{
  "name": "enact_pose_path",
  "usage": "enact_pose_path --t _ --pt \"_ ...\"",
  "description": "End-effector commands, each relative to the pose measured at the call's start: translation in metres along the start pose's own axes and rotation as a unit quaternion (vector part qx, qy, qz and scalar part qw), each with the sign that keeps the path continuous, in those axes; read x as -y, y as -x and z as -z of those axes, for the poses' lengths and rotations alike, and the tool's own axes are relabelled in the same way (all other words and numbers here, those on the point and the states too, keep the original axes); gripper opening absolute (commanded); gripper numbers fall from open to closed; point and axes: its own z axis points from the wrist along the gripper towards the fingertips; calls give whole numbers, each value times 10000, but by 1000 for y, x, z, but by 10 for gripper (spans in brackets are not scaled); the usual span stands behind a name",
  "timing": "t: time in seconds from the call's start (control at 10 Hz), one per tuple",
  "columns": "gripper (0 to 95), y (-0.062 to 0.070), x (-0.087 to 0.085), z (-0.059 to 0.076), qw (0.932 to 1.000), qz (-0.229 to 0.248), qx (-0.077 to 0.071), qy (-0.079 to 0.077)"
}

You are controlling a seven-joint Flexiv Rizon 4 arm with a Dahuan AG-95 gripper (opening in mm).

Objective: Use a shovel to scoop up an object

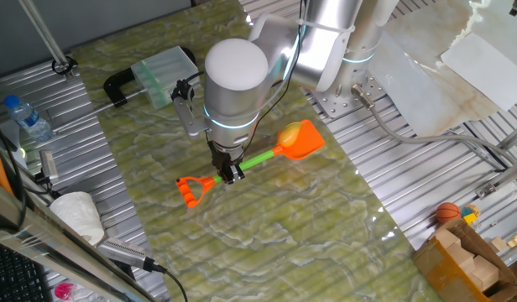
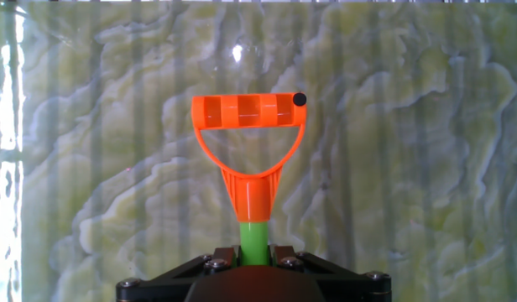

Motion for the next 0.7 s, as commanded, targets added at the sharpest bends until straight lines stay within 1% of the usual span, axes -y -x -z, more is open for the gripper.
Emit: enact_pose_path --t 0.1,0.7 --pt "0 0 0 0 10000 8 2 3" --pt "0 -1 1 0 10000 55 6 0"
